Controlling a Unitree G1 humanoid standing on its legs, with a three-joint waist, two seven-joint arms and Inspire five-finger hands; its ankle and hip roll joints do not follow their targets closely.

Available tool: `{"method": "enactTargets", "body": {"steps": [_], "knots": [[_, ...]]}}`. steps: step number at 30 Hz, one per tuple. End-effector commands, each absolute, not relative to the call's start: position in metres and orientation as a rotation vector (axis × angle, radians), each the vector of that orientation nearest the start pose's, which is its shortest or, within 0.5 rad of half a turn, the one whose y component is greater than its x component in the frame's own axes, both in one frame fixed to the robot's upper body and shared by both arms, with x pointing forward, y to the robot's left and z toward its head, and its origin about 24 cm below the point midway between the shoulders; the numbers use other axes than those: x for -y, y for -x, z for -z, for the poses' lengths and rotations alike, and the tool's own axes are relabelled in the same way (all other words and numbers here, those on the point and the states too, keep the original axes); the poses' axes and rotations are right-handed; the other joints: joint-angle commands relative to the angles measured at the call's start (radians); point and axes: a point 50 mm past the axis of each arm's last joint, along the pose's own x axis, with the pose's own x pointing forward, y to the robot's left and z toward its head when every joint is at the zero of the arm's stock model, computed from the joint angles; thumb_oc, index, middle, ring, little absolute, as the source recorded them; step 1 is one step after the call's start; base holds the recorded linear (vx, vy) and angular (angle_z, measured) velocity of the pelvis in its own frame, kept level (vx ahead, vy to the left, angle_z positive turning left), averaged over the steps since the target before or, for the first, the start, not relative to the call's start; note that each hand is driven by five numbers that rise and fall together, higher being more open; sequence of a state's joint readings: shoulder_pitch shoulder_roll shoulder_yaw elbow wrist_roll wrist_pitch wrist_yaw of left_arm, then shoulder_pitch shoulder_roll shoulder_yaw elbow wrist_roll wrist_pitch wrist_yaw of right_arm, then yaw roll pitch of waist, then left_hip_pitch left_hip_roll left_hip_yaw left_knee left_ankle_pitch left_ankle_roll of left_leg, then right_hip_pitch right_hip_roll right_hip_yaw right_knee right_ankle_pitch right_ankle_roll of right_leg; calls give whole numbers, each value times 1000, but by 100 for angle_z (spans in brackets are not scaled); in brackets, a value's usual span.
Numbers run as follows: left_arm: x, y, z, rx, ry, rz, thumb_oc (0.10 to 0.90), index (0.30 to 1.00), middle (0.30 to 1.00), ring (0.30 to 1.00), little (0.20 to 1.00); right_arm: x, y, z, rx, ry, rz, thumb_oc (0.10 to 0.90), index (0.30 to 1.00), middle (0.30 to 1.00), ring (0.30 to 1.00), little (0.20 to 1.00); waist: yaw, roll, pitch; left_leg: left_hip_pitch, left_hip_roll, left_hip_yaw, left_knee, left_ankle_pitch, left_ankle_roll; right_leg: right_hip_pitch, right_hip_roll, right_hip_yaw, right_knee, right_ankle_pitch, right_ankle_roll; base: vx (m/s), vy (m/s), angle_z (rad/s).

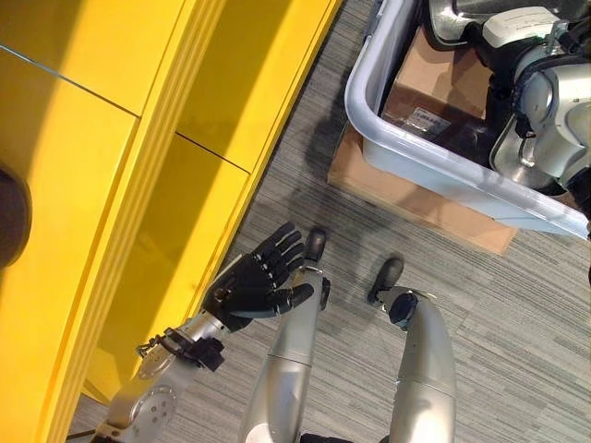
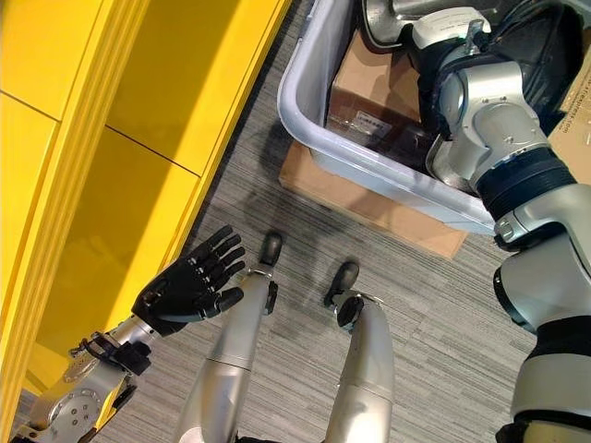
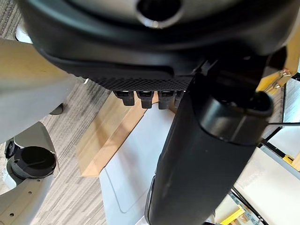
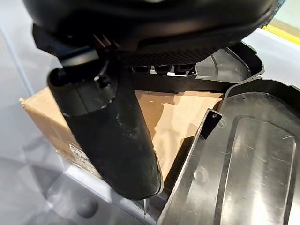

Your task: Move parts from the plastic box to the shelf.

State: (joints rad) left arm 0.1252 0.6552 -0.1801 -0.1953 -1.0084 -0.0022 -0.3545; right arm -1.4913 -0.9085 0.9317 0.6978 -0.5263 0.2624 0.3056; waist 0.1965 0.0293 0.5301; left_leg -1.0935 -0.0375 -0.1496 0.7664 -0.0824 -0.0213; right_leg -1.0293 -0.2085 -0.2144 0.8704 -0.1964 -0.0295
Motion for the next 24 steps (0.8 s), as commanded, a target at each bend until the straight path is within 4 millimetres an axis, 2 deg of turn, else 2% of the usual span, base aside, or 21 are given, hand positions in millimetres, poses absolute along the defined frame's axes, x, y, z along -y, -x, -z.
{"method": "enactTargets", "body": {"steps": [1, 11, 15, 24], "knots": [[-186, -206, -102, 101, 390, 669, 900, 1000, 1000, 1000, 1000, 227, -392, -310, -126, 1877, 32, 900, 1000, 1000, 1000, 1000, 45, 26, -10, 81, 134, -38, -59, -87, 24, 79, 7, 69, -37, -59, 12, -20, -19, -4], [-196, -204, -106, 109, 382, 649, 900, 1000, 1000, 1000, 1000, 223, -376, -307, -127, 1944, -24, 900, 1000, 1000, 1000, 1000, 14, -6, -10, 138, 149, -16, -91, -82, 22, 141, 24, 79, -89, -42, 19, -7, -16, -3], [-202, -203, -107, 107, 377, 640, 900, 1000, 1000, 1000, 1000, 222, -367, -297, -115, 1981, -91, 900, 1000, 1000, 1000, 1000, -2, -18, -10, 161, 153, -8, -100, -82, 20, 162, 28, 85, -100, -40, 22, -1, -14, -3], [-209, -203, -110, 110, 371, 623, 900, 1000, 1000, 1000, 1000, 222, -355, -283, -133, 2023, -139, 900, 1000, 1000, 1000, 1000, -21, -28, -10, 175, 152, 1, -97, -86, 20, 173, 32, 94, -103, -39, 27, -2, -4, -1]]}}
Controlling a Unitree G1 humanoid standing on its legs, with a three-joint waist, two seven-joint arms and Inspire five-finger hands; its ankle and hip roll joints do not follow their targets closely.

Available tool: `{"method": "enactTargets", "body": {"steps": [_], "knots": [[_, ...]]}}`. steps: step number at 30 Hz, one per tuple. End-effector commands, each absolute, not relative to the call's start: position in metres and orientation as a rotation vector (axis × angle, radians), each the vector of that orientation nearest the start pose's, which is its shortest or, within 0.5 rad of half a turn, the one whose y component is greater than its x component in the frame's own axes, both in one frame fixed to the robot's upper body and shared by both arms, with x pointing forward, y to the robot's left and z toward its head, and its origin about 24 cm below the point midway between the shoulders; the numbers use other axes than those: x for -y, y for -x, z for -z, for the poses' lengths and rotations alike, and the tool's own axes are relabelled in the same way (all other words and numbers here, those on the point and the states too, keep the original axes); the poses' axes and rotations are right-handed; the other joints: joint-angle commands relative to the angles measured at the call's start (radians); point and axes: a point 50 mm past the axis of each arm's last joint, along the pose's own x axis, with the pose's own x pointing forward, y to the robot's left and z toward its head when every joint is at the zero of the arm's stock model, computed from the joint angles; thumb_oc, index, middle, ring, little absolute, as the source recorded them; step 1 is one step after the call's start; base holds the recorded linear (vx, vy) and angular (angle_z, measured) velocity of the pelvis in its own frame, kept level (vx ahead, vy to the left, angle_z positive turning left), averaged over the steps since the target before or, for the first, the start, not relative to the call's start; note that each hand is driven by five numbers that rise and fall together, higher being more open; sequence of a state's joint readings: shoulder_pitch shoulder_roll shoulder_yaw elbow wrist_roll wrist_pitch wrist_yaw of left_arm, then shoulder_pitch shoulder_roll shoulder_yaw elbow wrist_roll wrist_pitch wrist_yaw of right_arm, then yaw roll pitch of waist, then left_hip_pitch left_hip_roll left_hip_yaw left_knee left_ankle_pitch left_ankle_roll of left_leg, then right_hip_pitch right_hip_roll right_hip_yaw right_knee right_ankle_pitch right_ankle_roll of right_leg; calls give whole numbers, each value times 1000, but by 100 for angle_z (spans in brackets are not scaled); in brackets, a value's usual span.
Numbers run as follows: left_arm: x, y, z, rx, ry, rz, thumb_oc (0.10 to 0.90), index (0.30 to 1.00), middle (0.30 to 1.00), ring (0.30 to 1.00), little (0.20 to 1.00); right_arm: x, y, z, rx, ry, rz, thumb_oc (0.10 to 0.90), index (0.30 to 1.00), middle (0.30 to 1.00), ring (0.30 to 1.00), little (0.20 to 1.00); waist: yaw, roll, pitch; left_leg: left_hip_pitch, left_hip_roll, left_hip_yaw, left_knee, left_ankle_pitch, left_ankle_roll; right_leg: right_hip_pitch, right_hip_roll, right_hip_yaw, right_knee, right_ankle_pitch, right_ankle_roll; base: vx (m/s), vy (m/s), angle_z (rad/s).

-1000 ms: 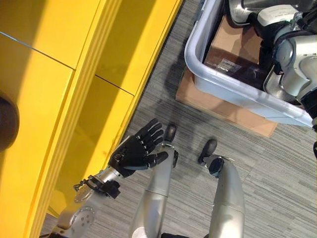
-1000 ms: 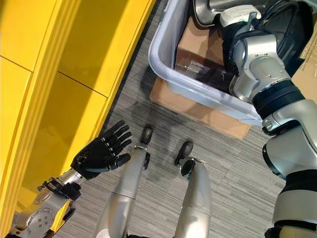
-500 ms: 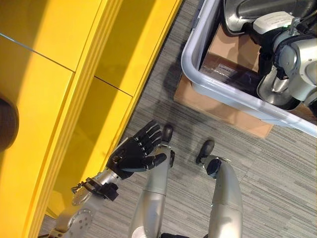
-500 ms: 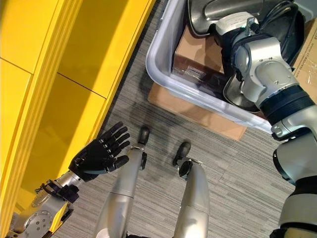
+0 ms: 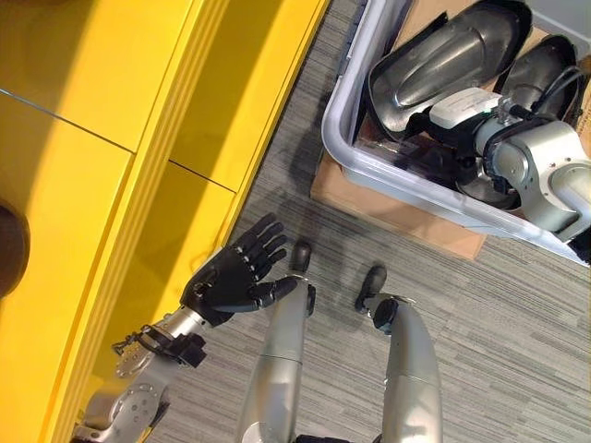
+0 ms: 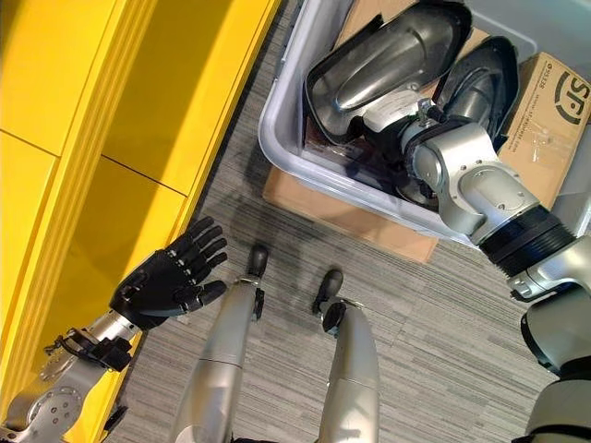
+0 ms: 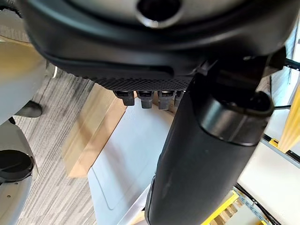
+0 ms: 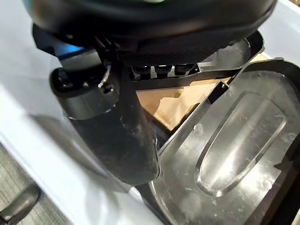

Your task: Move parts from the plastic box to the shelf.

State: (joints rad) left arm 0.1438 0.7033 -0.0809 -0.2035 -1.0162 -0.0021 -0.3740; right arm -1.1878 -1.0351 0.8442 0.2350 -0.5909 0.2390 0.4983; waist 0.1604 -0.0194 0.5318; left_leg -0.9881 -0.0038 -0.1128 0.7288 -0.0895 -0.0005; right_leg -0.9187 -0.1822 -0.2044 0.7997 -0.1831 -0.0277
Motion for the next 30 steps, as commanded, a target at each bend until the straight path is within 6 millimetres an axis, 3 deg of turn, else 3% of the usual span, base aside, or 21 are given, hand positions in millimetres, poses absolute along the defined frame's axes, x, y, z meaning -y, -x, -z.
{"method": "enactTargets", "body": {"steps": [1, 6, 8, 9, 12, 13, 15, 19, 22, 30], "knots": [[-209, -202, -110, 111, 369, 623, 900, 1000, 1000, 1000, 1000, 224, -354, -281, -138, 2025, -137, 900, 1000, 1000, 1000, 1000, 14, 20, -12, 71, 119, -36, -60, -80, 0, 64, 6, 84, -32, -53, 25, -2, -30, 0], [-211, -203, -111, 108, 363, 620, 900, 1000, 1000, 1000, 1000, 246, -351, -273, -206, 2013, -44, 900, 1000, 1000, 1000, 1000, 5, 11, -12, 77, 120, -33, -61, -80, 0, 72, 10, 85, -39, -47, 29, -1, -32, 0], [-209, -204, -111, 109, 361, 621, 900, 1000, 1000, 1000, 1000, 258, -351, -280, -227, 2050, 134, 900, 1000, 1000, 1000, 1000, 1, 13, -12, 78, 122, -32, -58, -81, 1, 71, 10, 86, -38, -46, 29, 0, 0, 0], [-209, -204, -112, 112, 364, 623, 900, 1000, 1000, 1000, 1000, 272, -351, -286, -241, 2023, 250, 900, 1000, 1000, 1000, 1000, 1, 14, -12, 78, 121, -34, -58, -83, 2, 72, 11, 86, -40, -45, 31, 0, 0, 0], [-206, -206, -111, 118, 374, 627, 900, 1000, 1000, 1000, 1000, 287, -349, -294, -214, 1929, 442, 900, 1000, 1000, 1000, 1000, -3, 22, -12, 86, 119, -30, -73, -80, 1, 75, 14, 91, -50, -43, 33, 0, 0, 0], [-204, -206, -111, 119, 379, 631, 900, 1000, 1000, 1000, 1000, 300, -346, -298, -291, 1891, 553, 900, 1000, 1000, 1000, 1000, -5, 27, -12, 89, 117, -30, -75, -82, 0, 78, 13, 92, -56, -42, 33, 0, 0, 0], [-203, -207, -110, 124, 384, 628, 900, 1000, 1000, 1000, 1000, 312, -344, -295, -314, 1867, 603, 900, 1000, 1000, 1000, 1000, -9, 31, -12, 90, 116, -29, -79, -82, -1, 77, 15, 94, -57, -42, 35, -5, 7, -2], [-197, -208, -111, 130, 397, 638, 900, 1000, 1000, 1000, 1000, 323, -343, -298, -292, 1845, 734, 900, 1000, 1000, 1000, 1000, -7, 46, -12, 96, 112, -25, -93, -77, -4, 74, 14, 99, -63, -43, 34, -6, 24, 0], [-194, -209, -112, 135, 404, 652, 900, 1000, 1000, 1000, 1000, 326, -343, -312, -234, 1818, 824, 900, 1000, 1000, 1000, 1000, -4, 62, -12, 98, 111, -23, -104, -72, -8, 67, 11, 104, -65, -42, 35, -6, 10, 0], [-189, -208, -110, 135, 427, 666, 900, 1000, 1000, 1000, 1000, 332, -340, -329, -215, 1797, 921, 900, 1000, 1000, 1000, 1000, -6, 84, -12, 116, 116, -16, -139, -57, -23, 62, 9, 114, -72, -44, 34, -3, 12, 2]]}}
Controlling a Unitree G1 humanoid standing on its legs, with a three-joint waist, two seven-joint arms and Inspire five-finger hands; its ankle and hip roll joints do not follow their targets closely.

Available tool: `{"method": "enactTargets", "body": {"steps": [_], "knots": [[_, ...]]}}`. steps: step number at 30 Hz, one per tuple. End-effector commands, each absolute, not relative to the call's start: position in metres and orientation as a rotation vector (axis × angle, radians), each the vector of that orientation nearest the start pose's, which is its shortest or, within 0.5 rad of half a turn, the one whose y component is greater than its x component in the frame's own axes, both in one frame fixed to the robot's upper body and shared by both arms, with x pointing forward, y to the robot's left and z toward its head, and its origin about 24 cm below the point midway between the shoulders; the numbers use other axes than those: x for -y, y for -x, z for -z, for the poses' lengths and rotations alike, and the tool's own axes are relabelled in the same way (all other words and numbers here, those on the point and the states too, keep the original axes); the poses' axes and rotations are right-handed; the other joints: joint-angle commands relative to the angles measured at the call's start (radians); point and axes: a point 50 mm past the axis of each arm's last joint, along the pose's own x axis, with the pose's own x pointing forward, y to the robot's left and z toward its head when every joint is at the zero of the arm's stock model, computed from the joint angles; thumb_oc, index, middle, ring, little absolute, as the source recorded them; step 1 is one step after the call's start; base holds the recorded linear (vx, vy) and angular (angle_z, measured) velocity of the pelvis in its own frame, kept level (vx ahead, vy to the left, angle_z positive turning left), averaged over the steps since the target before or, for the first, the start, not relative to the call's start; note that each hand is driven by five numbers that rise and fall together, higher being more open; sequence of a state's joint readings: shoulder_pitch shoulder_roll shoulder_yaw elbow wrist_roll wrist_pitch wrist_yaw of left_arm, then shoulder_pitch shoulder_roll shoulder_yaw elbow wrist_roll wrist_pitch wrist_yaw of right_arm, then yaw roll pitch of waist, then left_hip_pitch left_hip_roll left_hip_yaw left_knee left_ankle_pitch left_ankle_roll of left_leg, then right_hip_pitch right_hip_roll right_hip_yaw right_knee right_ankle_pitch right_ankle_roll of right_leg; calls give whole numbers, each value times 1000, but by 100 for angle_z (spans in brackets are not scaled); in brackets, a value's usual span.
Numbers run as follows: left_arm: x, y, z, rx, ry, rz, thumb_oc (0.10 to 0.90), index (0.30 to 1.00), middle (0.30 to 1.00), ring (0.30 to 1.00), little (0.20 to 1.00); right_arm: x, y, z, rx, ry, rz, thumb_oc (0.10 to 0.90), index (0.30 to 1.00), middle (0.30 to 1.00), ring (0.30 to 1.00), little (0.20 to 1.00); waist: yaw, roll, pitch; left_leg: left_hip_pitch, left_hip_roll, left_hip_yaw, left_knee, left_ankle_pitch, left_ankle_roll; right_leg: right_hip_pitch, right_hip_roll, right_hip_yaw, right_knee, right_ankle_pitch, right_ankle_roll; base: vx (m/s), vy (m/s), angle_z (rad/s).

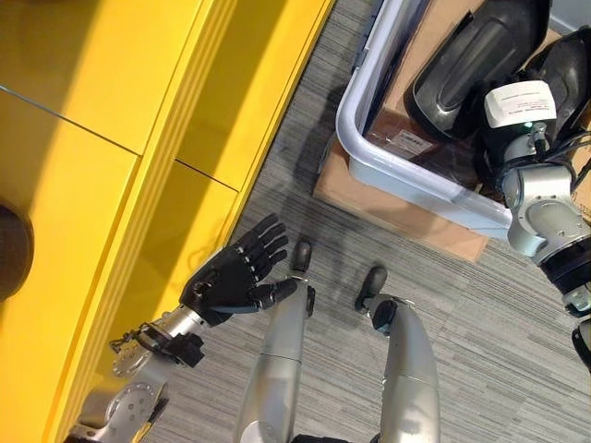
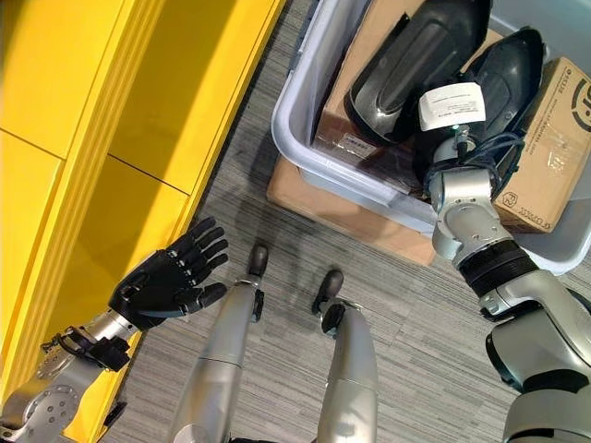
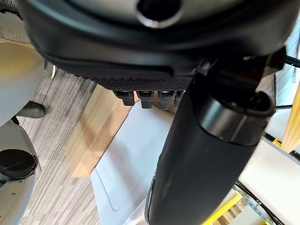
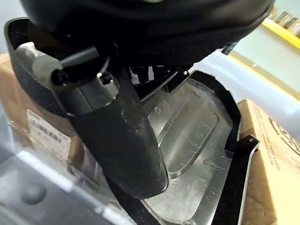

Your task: Move parts from the plastic box to the shelf.

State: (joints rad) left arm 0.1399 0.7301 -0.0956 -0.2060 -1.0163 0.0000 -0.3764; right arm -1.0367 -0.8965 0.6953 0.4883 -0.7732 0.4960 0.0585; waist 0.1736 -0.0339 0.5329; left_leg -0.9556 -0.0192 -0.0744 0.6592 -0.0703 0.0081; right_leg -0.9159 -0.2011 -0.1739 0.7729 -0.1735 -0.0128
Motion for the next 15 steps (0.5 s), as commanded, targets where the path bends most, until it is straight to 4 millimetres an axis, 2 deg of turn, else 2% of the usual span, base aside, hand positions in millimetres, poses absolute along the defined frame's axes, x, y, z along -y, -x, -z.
{"method": "enactTargets", "body": {"steps": [1, 7, 12, 13, 14, 15], "knots": [[-188, -207, -110, 135, 427, 668, 900, 1000, 1000, 1000, 1000, 332, -339, -330, -212, 1803, 925, 900, 1000, 1000, 1000, 1000, -19, 99, -13, 86, 132, -53, -73, -75, -32, 58, 28, 84, -46, -54, 19, -1, 20, -4], [-186, -206, -109, 133, 440, 682, 900, 1000, 1000, 1000, 1000, 333, -338, -336, -240, 1827, 962, 900, 1000, 1000, 1000, 1000, -19, 106, -13, 103, 135, -46, -88, -72, -35, 61, 25, 87, -47, -55, 17, 0, 0, 0], [-183, -204, -108, 136, 456, 692, 900, 1000, 1000, 1000, 1000, 332, -338, -342, -137, 1744, 976, 900, 1000, 1000, 1000, 1000, -23, 113, -13, 118, 135, -42, -101, -68, -38, 66, 27, 94, -60, -49, 18, -20, 27, -3], [-183, -205, -113, 160, 453, 692, 900, 1000, 1000, 1000, 1000, 326, -335, -351, -80, 1700, 976, 900, 1000, 1000, 1000, 1000, -29, 112, -13, 96, 138, -34, -115, -39, -34, 44, 26, 89, -82, -17, 13, -22, 35, 0], [-183, -204, -110, 148, 461, 688, 900, 1000, 1000, 1000, 1000, 325, -336, -348, -80, 1697, 962, 900, 1000, 1000, 1000, 1000, -31, 112, -13, 125, 137, -36, -112, -65, -39, 68, 27, 98, -76, -40, 20, -23, 44, 1], [-183, -204, -110, 150, 466, 684, 900, 1000, 1000, 1000, 1000, 324, -335, -348, -59, 1698, 966, 900, 1000, 1000, 1000, 1000, -36, 113, -13, 127, 138, -34, -113, -66, -40, 69, 28, 101, -79, -39, 21, -9, 30, 0]]}}
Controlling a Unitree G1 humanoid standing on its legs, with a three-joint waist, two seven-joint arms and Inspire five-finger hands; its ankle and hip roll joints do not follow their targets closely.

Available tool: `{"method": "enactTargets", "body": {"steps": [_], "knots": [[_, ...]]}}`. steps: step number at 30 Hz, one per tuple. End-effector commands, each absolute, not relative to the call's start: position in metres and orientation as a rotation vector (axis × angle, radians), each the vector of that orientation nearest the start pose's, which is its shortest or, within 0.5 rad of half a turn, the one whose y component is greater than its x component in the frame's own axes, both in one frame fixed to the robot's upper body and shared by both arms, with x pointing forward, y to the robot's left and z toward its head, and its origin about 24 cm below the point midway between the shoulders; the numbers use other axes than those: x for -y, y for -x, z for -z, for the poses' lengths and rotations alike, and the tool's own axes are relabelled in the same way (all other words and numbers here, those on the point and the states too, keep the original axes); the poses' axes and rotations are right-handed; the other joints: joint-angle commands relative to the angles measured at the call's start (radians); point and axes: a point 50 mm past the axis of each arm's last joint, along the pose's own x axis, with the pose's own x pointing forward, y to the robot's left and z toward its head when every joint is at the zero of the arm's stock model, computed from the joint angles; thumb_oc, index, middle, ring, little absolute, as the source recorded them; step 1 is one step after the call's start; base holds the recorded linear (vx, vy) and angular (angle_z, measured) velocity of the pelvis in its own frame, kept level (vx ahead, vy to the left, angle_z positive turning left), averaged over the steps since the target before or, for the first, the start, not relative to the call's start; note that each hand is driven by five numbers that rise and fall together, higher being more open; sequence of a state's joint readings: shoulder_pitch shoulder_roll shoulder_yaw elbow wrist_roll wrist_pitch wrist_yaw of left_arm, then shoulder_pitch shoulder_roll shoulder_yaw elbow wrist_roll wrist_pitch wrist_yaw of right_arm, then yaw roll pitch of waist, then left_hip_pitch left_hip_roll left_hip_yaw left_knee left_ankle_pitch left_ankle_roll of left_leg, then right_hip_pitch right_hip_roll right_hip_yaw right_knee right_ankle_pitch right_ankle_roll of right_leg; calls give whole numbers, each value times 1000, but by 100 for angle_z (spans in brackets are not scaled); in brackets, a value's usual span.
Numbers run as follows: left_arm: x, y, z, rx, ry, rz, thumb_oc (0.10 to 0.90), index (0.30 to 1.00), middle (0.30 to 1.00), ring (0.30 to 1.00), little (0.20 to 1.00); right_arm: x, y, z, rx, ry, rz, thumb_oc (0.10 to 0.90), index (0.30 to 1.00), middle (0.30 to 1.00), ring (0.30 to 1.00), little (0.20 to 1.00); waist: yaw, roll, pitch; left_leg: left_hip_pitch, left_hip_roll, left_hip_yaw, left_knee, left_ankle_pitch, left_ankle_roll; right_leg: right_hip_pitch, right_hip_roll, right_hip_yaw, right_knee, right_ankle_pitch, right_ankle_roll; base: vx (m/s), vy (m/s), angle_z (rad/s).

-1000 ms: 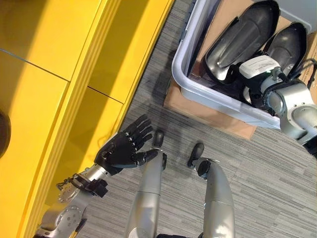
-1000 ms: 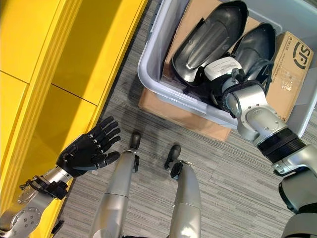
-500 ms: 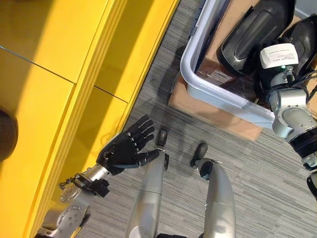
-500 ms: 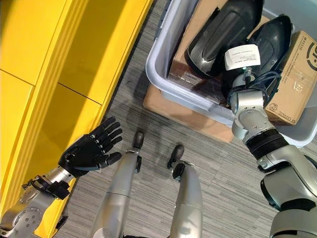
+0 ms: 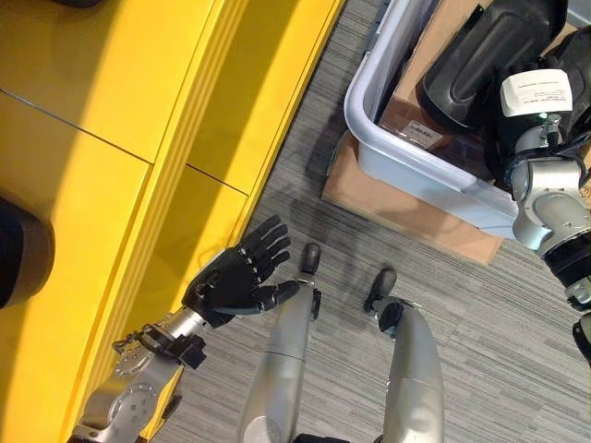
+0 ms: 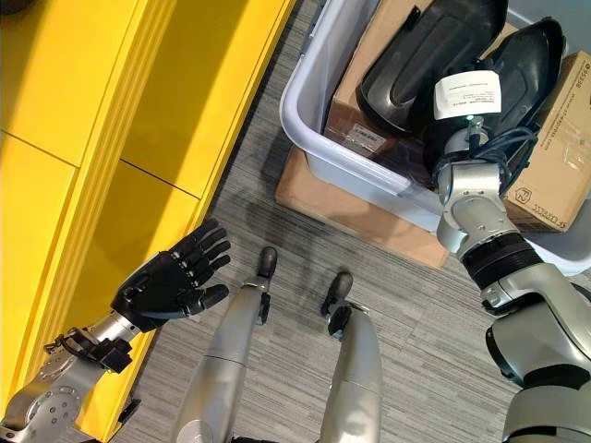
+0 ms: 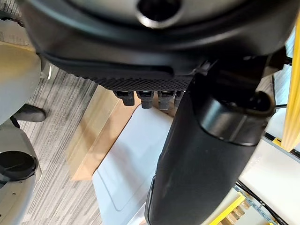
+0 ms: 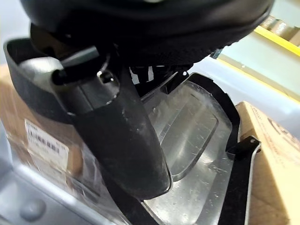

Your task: Move parts from the plastic box to the shelf.

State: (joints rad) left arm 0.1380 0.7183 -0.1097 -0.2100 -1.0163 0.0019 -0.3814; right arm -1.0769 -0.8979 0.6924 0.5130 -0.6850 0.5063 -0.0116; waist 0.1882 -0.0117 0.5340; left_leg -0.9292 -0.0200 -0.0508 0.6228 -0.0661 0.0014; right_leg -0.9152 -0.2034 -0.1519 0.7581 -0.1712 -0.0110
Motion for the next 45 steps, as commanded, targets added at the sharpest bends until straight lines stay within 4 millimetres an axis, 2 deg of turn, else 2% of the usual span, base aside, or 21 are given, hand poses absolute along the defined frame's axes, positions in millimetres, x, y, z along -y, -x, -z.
{"method": "enactTargets", "body": {"steps": [1, 5, 11, 21, 25, 29, 35, 40, 42, 45], "knots": [[-183, -205, -113, 164, 463, 683, 900, 1000, 1000, 1000, 1000, 322, -333, -352, -24, 1686, 973, 900, 1000, 1000, 1000, 1000, -55, 89, -14, 78, 139, -54, -84, -46, -29, 47, 30, 73, -77, -16, 13, -69, 57, -1], [-183, -205, -115, 172, 489, 660, 900, 1000, 1000, 1000, 1000, 311, -319, -354, 104, 1628, 996, 900, 1000, 1000, 1000, 1000, -83, 84, -14, 96, 141, -40, -93, -49, -29, 52, 35, 88, -91, -9, 17, -21, 59, -4], [-185, -205, -116, 190, 515, 617, 900, 1000, 1000, 1000, 1000, 304, -303, -333, 231, 1487, 976, 900, 1000, 1000, 1000, 1000, -121, 77, -14, 122, 146, -17, -103, -55, -28, 62, 41, 108, -104, -3, 22, -2, 55, -8], [-178, -209, -119, 214, 546, 586, 900, 1000, 1000, 1000, 1000, 293, -284, -307, 506, 1054, 1044, 900, 1000, 1000, 1000, 1000, -170, 73, -14, 169, 151, 9, -119, -67, -27, 87, 52, 136, -131, 7, 30, -9, 39, -9], [-174, -212, -119, 225, 558, 576, 900, 1000, 1000, 1000, 1000, 285, -279, -301, 558, 982, 1026, 900, 1000, 1000, 1000, 1000, -185, 78, -14, 186, 154, 23, -129, -67, -26, 94, 56, 146, -141, 11, 32, -16, 57, -19], [-170, -216, -120, 239, 570, 557, 900, 1000, 1000, 1000, 1000, 264, -272, -303, 676, 950, 927, 900, 1000, 1000, 1000, 1000, -204, 80, -14, 207, 155, 34, -147, -64, -31, 101, 60, 161, -162, 23, 38, -23, 53, -9], [-168, -218, -121, 245, 575, 550, 900, 1000, 1000, 1000, 1000, 244, -273, -310, 723, 978, 818, 900, 1000, 1000, 1000, 1000, -207, 82, -14, 216, 160, 40, -163, -57, -37, 103, 61, 165, -176, 31, 38, -36, 28, -4], [-165, -217, -121, 255, 574, 551, 900, 1000, 1000, 1000, 1000, 222, -273, -304, 779, 959, 686, 900, 1000, 1000, 1000, 1000, -209, 82, -14, 234, 163, 43, -183, -51, -39, 110, 61, 169, -190, 41, 41, -30, 20, 0], [-163, -218, -121, 265, 582, 549, 900, 1000, 1000, 1000, 1000, 203, -270, -306, 866, 939, 608, 900, 1000, 1000, 1000, 1000, -209, 87, -14, 254, 163, 47, -201, -47, -39, 123, 61, 173, -205, 46, 41, -46, 64, -1], [-162, -219, -122, 268, 588, 548, 900, 1000, 1000, 1000, 1000, 188, -267, -308, 922, 913, 542, 900, 1000, 1000, 1000, 1000, -209, 91, -14, 265, 157, 46, -207, -46, -38, 131, 60, 178, -214, 51, 42, -37, 57, -3]]}}
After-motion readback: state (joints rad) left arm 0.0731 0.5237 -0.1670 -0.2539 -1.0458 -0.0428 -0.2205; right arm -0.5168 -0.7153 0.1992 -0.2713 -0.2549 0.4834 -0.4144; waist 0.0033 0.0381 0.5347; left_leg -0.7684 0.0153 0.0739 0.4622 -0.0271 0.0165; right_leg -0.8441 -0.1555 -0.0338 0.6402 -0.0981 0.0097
